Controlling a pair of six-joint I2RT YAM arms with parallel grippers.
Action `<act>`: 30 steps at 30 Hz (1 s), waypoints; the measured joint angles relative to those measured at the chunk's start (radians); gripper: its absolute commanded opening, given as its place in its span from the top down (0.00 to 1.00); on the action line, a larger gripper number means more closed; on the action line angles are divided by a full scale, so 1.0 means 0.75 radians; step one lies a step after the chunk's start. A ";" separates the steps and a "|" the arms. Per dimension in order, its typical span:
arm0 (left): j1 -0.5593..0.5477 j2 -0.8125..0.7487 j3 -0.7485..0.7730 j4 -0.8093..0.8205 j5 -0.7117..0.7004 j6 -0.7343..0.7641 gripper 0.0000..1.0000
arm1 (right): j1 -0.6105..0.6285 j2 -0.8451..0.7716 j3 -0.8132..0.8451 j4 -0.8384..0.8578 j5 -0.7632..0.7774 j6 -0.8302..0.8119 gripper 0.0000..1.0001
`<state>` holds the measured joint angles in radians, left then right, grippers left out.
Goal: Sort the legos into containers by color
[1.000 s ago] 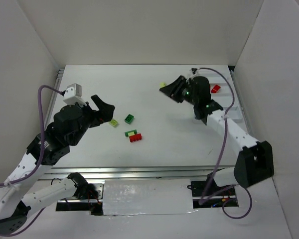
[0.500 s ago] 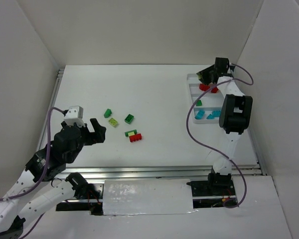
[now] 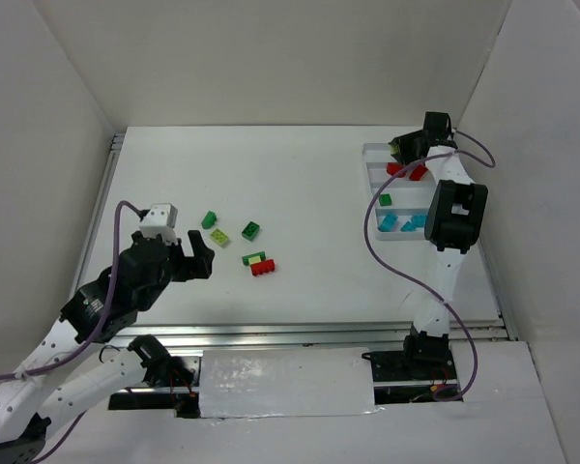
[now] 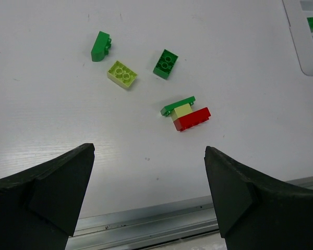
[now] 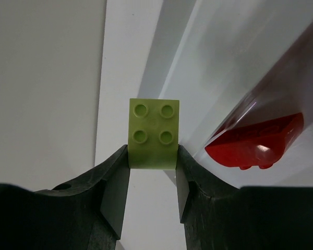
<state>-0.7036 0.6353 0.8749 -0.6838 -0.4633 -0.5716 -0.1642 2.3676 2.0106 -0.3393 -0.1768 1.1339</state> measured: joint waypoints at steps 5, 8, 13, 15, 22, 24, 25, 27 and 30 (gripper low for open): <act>0.000 -0.028 0.001 0.001 -0.002 0.000 0.01 | -0.005 0.022 0.012 -0.031 0.007 0.018 0.51; 0.000 -0.019 0.000 0.001 -0.003 0.000 0.01 | -0.006 0.022 0.012 -0.031 0.008 0.026 0.26; 0.000 -0.002 0.000 0.001 -0.003 0.000 0.01 | -0.006 0.022 0.031 -0.036 0.002 0.008 0.00; 0.000 0.007 0.000 0.001 -0.004 0.000 0.00 | -0.006 0.022 0.073 -0.052 -0.001 -0.010 0.00; 0.000 0.015 0.001 -0.010 -0.041 -0.009 0.01 | 0.040 -0.124 0.036 -0.030 -0.022 -0.173 0.00; 0.000 0.012 0.001 -0.024 -0.083 -0.023 0.00 | 0.108 -0.252 -0.072 -0.037 0.015 -0.273 0.00; 0.000 0.012 0.004 -0.040 -0.115 -0.041 0.00 | 0.171 -0.333 -0.132 -0.045 0.045 -0.334 0.00; 0.000 0.012 0.013 -0.081 -0.190 -0.088 0.01 | 0.326 -0.487 -0.234 -0.053 0.088 -0.447 0.00; 0.000 0.002 0.037 -0.160 -0.311 -0.171 0.01 | 0.591 -0.670 -0.345 -0.058 0.130 -0.575 0.00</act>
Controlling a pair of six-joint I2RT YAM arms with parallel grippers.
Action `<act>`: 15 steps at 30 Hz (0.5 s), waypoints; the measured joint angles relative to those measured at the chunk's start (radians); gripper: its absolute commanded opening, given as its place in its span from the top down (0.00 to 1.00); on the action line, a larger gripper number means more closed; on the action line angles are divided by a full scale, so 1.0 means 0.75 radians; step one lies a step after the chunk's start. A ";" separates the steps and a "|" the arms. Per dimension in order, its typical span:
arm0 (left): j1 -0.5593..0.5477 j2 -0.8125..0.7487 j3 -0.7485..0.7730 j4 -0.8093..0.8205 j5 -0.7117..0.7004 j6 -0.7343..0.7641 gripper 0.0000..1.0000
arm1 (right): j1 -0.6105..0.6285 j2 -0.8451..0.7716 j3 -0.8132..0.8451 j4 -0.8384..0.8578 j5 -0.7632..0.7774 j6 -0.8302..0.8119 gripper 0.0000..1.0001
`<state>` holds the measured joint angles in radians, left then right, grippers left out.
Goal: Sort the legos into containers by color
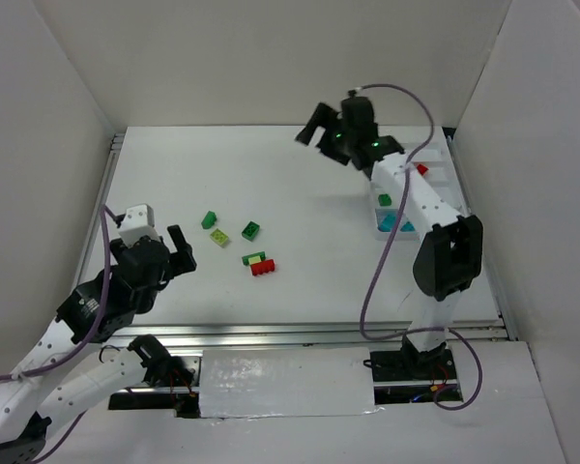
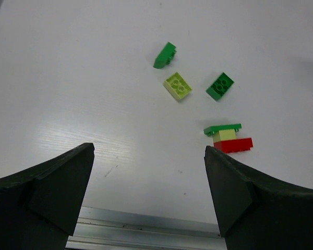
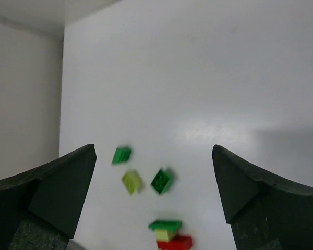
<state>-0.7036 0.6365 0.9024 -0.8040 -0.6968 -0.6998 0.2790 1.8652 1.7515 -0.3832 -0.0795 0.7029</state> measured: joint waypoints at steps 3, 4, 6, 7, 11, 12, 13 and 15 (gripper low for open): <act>0.002 -0.030 0.014 -0.065 -0.102 -0.084 0.00 | 0.300 -0.111 -0.105 -0.012 0.054 -0.109 0.00; 0.003 -0.047 0.014 -0.077 -0.122 -0.092 0.00 | 0.372 -0.117 -0.127 -0.020 0.063 -0.139 0.00; 0.004 -0.081 0.014 -0.085 -0.142 -0.102 0.00 | 0.499 -0.102 -0.158 -0.068 0.123 -0.190 0.00; 0.005 -0.095 0.014 -0.085 -0.148 -0.109 0.00 | 0.562 -0.080 -0.164 -0.106 0.174 -0.205 0.00; 0.005 -0.104 0.014 -0.085 -0.146 -0.115 0.01 | 0.762 0.056 -0.161 -0.250 0.355 -0.220 0.00; 0.005 -0.102 0.014 -0.084 -0.146 -0.114 0.01 | 0.800 0.085 -0.162 -0.280 0.382 -0.219 0.00; 0.005 -0.100 0.014 -0.084 -0.144 -0.114 0.01 | 0.832 0.109 -0.166 -0.304 0.403 -0.217 0.00; 0.006 -0.095 0.014 -0.084 -0.140 -0.114 0.01 | 0.880 0.134 -0.191 -0.330 0.429 -0.214 0.00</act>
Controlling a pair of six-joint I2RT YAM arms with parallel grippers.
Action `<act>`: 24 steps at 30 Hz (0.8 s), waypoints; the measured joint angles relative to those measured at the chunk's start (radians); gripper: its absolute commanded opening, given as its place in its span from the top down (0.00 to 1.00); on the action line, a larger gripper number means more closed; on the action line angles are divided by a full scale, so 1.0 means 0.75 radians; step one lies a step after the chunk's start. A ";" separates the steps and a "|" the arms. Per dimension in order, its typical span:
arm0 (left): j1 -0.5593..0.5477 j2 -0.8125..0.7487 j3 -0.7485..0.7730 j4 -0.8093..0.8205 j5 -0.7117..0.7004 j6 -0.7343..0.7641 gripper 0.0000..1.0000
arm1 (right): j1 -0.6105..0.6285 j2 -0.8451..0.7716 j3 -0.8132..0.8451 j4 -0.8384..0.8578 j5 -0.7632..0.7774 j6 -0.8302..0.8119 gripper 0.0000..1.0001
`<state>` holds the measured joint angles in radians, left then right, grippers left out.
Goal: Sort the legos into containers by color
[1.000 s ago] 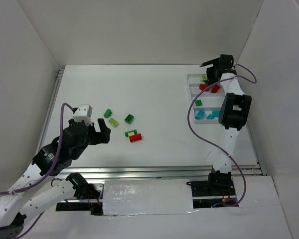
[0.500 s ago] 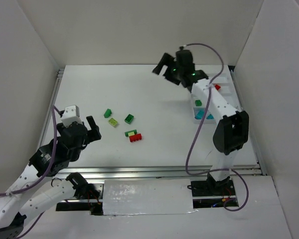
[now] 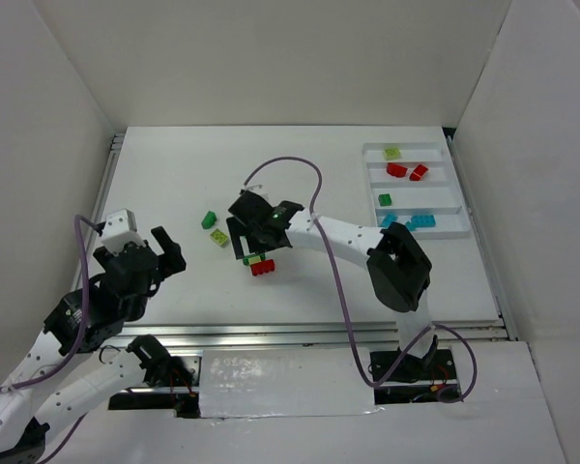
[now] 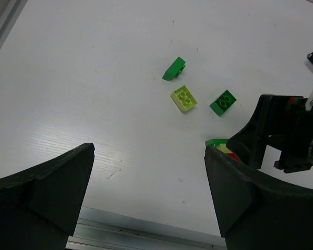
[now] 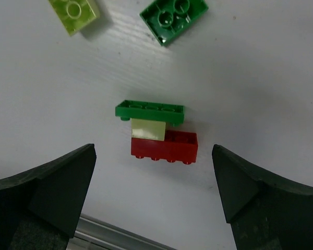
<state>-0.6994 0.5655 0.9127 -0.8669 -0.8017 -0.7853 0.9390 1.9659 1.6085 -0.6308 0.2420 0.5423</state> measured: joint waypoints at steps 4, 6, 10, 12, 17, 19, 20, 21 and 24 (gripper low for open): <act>0.001 0.004 0.000 0.008 0.026 0.005 0.00 | 0.036 0.002 -0.076 -0.008 0.017 0.003 0.00; 0.001 0.004 0.000 0.011 0.035 0.012 0.00 | 0.051 0.002 -0.126 -0.003 0.016 0.003 0.00; 0.001 0.011 0.000 0.020 0.049 0.031 0.00 | 0.063 0.011 -0.156 0.003 0.025 0.002 0.00; 0.001 0.021 0.000 0.023 0.056 0.033 0.01 | 0.068 0.021 -0.156 0.020 0.038 -0.001 0.00; 0.001 0.039 0.000 0.031 0.068 0.036 0.00 | 0.069 0.056 -0.155 0.060 0.036 -0.011 0.01; 0.001 0.039 0.000 0.031 0.070 0.036 0.00 | 0.069 0.072 -0.149 0.061 0.035 -0.011 0.01; 0.001 0.039 0.000 0.031 0.071 0.036 0.00 | 0.069 0.082 -0.143 0.063 0.037 -0.011 0.01; 0.001 0.040 0.000 0.031 0.072 0.036 0.00 | 0.069 0.095 -0.136 0.064 0.042 -0.011 0.02; 0.001 0.040 0.000 0.032 0.076 0.037 0.01 | 0.069 0.131 -0.132 0.069 0.053 -0.007 0.07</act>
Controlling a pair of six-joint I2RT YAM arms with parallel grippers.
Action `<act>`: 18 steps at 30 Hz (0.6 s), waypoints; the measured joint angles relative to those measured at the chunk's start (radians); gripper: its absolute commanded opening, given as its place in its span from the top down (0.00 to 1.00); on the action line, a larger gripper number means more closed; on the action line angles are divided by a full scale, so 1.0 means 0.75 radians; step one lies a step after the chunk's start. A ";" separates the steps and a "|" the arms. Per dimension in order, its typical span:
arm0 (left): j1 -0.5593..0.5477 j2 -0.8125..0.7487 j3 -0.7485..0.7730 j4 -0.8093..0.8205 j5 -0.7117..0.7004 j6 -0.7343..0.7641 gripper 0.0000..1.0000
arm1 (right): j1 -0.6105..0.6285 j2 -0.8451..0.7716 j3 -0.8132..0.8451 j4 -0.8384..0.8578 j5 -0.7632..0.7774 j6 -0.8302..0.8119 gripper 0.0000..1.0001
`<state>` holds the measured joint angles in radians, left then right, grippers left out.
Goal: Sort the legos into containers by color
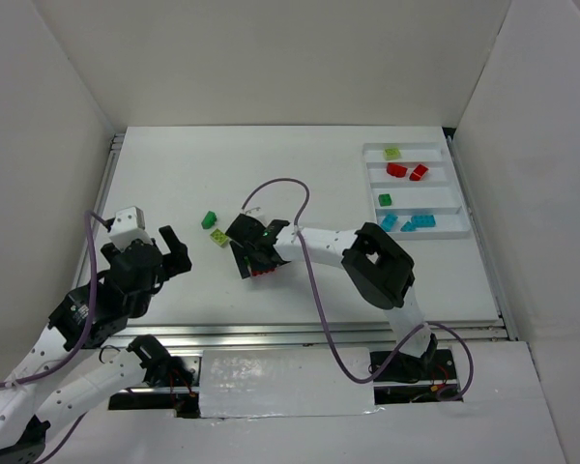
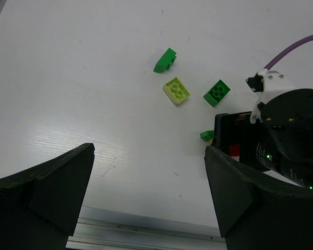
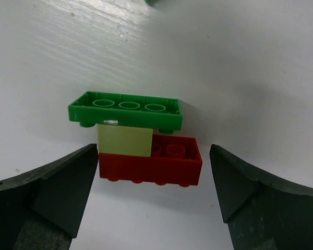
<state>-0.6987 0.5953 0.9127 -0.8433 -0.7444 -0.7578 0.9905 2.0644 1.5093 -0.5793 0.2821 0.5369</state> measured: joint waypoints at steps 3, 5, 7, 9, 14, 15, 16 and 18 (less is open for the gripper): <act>0.000 0.000 0.000 0.001 0.003 0.000 0.01 | 0.000 0.028 0.000 0.011 0.008 0.010 0.24; 0.000 0.001 0.000 0.003 0.003 0.000 0.01 | 0.000 0.028 0.000 0.027 0.013 0.016 0.32; 0.000 0.001 0.000 0.004 0.003 0.000 0.00 | 0.001 0.028 -0.001 0.039 0.013 0.014 0.40; 0.000 0.001 0.000 0.006 0.003 0.000 0.01 | 0.003 0.027 -0.015 0.077 0.016 0.003 0.59; 0.000 -0.001 -0.001 0.012 0.023 0.002 0.00 | 0.032 -0.073 -0.179 0.222 -0.001 -0.073 0.92; 0.000 -0.004 -0.003 0.020 0.035 0.003 0.01 | 0.039 -0.119 -0.238 0.249 -0.021 -0.103 0.92; 0.000 -0.006 -0.004 0.029 0.059 0.004 0.00 | 0.047 -0.179 -0.316 0.298 -0.061 -0.143 0.92; 0.002 -0.004 -0.004 0.059 0.129 0.003 0.00 | 0.064 -0.329 -0.465 0.355 -0.141 -0.231 0.91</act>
<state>-0.6971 0.5926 0.9096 -0.7990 -0.6479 -0.7555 1.0382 1.8179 1.1606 -0.3134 0.1764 0.3634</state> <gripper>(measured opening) 0.994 0.723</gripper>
